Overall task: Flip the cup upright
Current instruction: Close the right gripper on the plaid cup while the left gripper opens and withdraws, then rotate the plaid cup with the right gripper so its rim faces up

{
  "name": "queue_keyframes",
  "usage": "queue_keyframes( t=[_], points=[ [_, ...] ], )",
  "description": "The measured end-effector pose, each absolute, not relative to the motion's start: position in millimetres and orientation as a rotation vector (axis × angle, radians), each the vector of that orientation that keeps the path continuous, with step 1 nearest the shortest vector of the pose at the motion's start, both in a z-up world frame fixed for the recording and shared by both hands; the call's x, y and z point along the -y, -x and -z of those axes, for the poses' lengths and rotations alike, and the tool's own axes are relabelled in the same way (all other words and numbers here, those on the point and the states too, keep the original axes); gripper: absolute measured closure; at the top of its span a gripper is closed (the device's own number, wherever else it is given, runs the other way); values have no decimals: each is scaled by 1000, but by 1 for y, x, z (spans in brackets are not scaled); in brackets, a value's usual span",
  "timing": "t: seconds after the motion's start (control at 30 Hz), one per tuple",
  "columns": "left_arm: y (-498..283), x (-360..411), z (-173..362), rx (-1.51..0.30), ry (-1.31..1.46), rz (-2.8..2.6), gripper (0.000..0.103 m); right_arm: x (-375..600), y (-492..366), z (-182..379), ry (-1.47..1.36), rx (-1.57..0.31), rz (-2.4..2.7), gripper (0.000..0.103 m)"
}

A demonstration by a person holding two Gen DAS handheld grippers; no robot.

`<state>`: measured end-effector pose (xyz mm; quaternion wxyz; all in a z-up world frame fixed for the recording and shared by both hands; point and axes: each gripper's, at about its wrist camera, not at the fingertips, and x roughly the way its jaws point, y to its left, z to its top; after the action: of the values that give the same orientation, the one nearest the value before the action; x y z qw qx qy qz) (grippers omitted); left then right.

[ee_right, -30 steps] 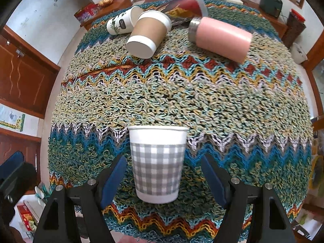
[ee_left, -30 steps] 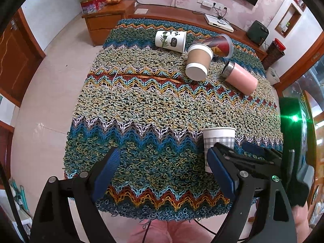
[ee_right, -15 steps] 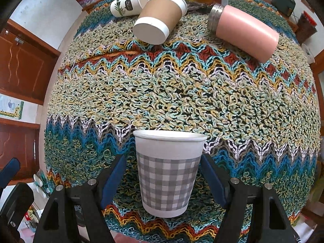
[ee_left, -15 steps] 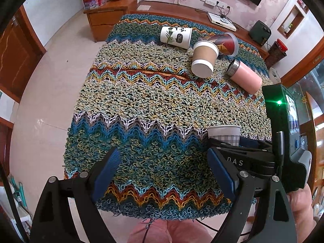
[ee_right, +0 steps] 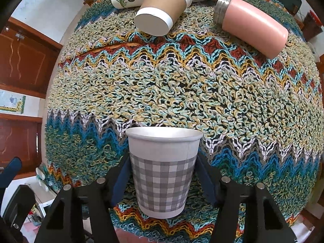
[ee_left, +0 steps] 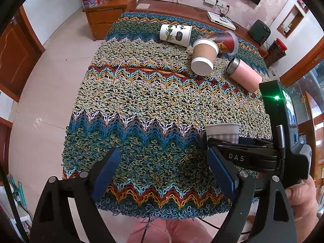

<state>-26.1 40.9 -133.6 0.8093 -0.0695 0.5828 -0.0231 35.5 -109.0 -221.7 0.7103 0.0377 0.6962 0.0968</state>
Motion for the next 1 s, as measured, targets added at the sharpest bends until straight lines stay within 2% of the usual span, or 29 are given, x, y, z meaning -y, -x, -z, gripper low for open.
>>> queue_keyframes(
  t=[0.37,1.0],
  points=[
    [26,-31,132,-1236,136,69,14,129,-33,199,-95,-1483,-194,41],
    [40,-10,114,-1125,91,95,14,161,-1,159,-106,-1055,-15,41]
  ],
)
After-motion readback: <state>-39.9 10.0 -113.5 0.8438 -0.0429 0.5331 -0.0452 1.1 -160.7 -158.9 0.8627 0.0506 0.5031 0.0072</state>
